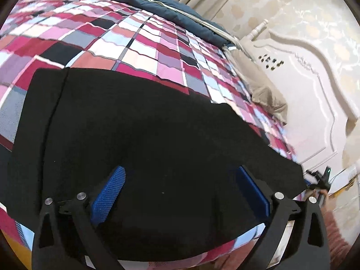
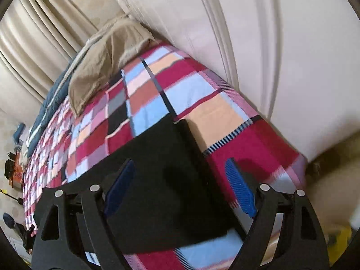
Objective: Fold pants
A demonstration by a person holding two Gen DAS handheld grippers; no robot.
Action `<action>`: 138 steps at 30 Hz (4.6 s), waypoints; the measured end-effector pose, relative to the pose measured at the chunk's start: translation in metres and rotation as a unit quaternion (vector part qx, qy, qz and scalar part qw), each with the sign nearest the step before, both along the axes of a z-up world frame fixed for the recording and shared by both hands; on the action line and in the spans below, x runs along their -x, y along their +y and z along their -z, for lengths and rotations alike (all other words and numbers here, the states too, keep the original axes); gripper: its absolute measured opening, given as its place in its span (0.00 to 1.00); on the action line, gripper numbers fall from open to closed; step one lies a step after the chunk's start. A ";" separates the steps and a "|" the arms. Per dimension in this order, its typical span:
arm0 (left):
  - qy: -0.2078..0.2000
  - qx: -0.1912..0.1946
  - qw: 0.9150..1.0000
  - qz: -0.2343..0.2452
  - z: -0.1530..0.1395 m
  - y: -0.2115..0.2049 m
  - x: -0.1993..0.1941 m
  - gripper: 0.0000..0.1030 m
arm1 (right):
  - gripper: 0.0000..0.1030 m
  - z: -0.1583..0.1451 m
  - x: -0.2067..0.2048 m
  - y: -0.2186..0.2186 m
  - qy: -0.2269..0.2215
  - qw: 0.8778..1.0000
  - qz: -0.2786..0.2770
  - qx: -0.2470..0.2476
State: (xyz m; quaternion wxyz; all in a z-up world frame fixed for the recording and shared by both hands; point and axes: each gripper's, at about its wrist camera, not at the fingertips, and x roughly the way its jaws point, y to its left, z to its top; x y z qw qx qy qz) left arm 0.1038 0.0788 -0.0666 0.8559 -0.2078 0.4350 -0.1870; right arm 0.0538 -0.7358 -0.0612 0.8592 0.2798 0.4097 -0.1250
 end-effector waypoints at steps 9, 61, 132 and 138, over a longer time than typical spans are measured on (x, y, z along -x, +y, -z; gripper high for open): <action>-0.011 -0.086 0.996 0.012 0.000 -0.019 0.002 0.95 | 0.48 0.008 -0.016 0.015 0.035 0.996 -0.078 -0.005; 0.001 -0.019 1.000 -0.003 0.001 -0.002 -0.001 0.95 | 0.16 -0.053 -0.077 0.453 0.031 0.955 -0.273 0.108; -0.014 -0.054 0.998 0.009 0.004 -0.009 0.000 0.95 | 0.41 0.042 -0.072 0.210 -0.048 0.949 -0.163 -0.265; -0.015 -0.052 0.999 0.009 0.004 -0.009 0.000 0.95 | 0.42 0.047 -0.017 0.219 -0.040 0.943 -0.195 -0.268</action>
